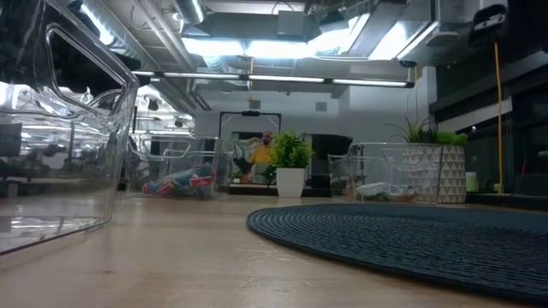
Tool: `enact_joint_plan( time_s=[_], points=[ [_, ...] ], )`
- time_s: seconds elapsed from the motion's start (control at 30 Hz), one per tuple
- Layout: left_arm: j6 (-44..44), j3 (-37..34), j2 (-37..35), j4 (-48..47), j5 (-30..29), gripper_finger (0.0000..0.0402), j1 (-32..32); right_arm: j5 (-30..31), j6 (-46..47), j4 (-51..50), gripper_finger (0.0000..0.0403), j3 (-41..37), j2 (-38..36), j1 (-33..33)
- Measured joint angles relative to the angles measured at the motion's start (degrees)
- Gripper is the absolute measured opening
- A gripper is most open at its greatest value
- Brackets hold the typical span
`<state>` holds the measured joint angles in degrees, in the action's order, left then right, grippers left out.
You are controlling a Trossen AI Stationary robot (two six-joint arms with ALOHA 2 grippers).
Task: Pick and place Granola Bars by type
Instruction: Return to Home Position
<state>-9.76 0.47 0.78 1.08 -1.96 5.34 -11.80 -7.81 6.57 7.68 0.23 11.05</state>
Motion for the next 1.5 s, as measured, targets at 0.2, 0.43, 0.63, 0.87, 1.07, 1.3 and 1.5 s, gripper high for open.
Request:
enact_joint_plan(
  time_s=[0.2,0.43,0.63,0.87,1.07,1.3,1.5],
  points=[
    [0.0,0.0,0.3,0.3,0.1,0.0191,0.0,-1.8,5.8,6.9,0.0002,-7.2,0.3,0.0],
    [0.0,0.0,0.3,0.4,0.1,0.0191,0.0,10.6,-2.8,-0.4,0.0002,-7.3,0.0,-0.1],
    [0.0,0.0,0.3,0.4,0.0,0.0189,0.0,4.3,-4.5,-4.2,0.0002,-7.3,1.6,-2.9],
    [0.0,0.0,0.3,0.4,0.1,0.0191,0.0,2.8,-3.9,-4.0,0.0003,-7.3,1.9,-10.1],
    [0.0,0.0,0.3,0.4,0.1,0.0191,0.0,-2.8,-0.1,-3.0,0.0004,-7.3,1.9,-13.6],
    [0.0,0.0,0.3,0.4,0.0,0.0189,0.0,1.9,2.9,-3.6,0.0013,-7.3,1.9,-13.9],
    [0.0,0.0,0.3,0.4,0.0,0.0191,0.0,2.2,2.9,-3.7,0.0027,-7.3,1.9,-13.9]
  ],
)
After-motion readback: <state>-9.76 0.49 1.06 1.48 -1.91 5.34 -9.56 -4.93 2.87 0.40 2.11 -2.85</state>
